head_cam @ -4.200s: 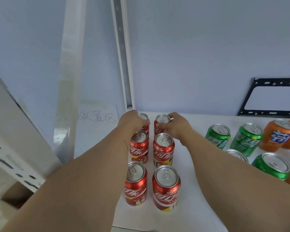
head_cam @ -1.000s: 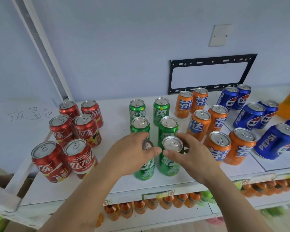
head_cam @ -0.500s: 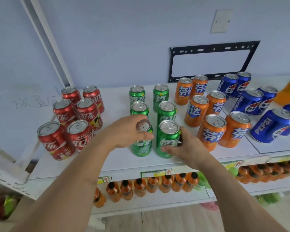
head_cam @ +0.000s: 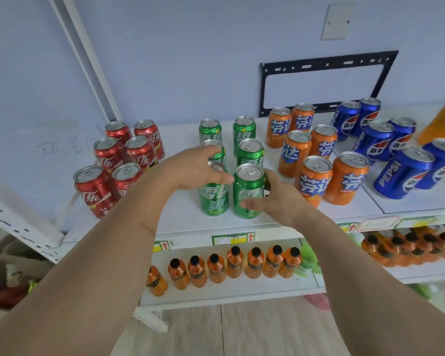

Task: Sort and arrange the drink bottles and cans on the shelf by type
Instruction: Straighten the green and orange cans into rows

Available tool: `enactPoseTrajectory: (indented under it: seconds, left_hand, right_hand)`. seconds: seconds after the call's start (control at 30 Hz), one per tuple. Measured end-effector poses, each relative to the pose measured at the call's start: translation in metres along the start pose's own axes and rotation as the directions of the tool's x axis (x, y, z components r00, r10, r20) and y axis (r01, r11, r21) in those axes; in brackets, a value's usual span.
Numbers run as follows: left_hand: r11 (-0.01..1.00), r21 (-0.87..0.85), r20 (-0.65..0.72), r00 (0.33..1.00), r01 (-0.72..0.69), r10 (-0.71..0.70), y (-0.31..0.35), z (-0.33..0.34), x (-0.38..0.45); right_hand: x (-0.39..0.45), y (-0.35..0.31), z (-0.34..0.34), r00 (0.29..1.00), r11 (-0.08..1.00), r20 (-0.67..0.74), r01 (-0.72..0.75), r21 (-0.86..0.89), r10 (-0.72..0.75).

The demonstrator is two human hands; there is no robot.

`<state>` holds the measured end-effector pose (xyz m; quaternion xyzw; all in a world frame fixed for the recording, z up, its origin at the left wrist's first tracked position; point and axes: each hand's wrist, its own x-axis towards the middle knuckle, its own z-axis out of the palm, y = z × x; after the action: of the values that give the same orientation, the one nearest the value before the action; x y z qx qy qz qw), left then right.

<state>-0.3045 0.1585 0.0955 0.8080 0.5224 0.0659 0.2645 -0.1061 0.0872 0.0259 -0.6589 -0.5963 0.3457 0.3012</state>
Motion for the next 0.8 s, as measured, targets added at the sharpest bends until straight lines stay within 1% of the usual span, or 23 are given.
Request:
enactPoseTrajectory:
  seconds: [0.1, 0.17, 0.23, 0.3, 0.37, 0.43, 0.5, 0.6, 0.67, 0.8]
  left_hand:
    - [0.970, 0.235, -0.153, 0.983, -0.061, 0.099, 0.021, -0.009, 0.007]
    - [0.892, 0.441, -0.215, 0.952, -0.104, 0.218, 0.037, -0.011, 0.014]
    - [0.787, 0.598, -0.231, 0.907, -0.153, 0.352, 0.053, -0.010, 0.023]
    - [0.716, 0.675, -0.212, 0.881, -0.181, 0.423, 0.067, -0.007, 0.034]
    - [0.672, 0.715, -0.188, 0.871, -0.195, 0.453, 0.080, -0.004, 0.051]
    - [0.667, 0.719, -0.191, 0.867, -0.195, 0.460, 0.094, -0.003, 0.072]
    - [0.669, 0.718, -0.201, 0.865, -0.189, 0.460, 0.105, -0.003, 0.099]
    - [0.675, 0.719, -0.212, 0.874, -0.164, 0.438, 0.116, 0.000, 0.140]
    - [0.701, 0.700, -0.218, 0.894, -0.137, 0.392, 0.125, 0.004, 0.170]
    - [0.798, 0.601, -0.221, 0.950, -0.044, 0.220, 0.133, 0.011, 0.224]
  right_hand:
    - [-0.004, -0.020, -0.022, 0.994, 0.984, -0.081, 0.056, -0.168, -0.070]
    - [-0.004, -0.035, -0.039, 0.989, 0.950, -0.104, 0.073, -0.305, -0.109]
    - [-0.001, -0.045, -0.057, 0.985, 0.894, -0.109, 0.071, -0.441, -0.131]
    - [0.007, -0.049, -0.073, 0.985, 0.796, -0.087, 0.065, -0.601, -0.147]
    - [0.019, -0.047, -0.093, 0.987, 0.706, -0.081, 0.039, -0.707, -0.136]
    - [0.033, -0.044, -0.116, 0.989, 0.670, -0.098, 0.005, -0.742, -0.115]
    - [0.052, -0.040, -0.140, 0.983, 0.655, -0.123, -0.003, -0.756, -0.137]
    - [0.089, -0.027, -0.169, 0.970, 0.652, -0.163, -0.005, -0.758, -0.182]
    - [0.121, -0.016, -0.187, 0.974, 0.673, -0.153, 0.000, -0.739, -0.168]
    - [0.180, 0.008, -0.208, 0.991, 0.720, -0.073, 0.033, -0.693, -0.116]
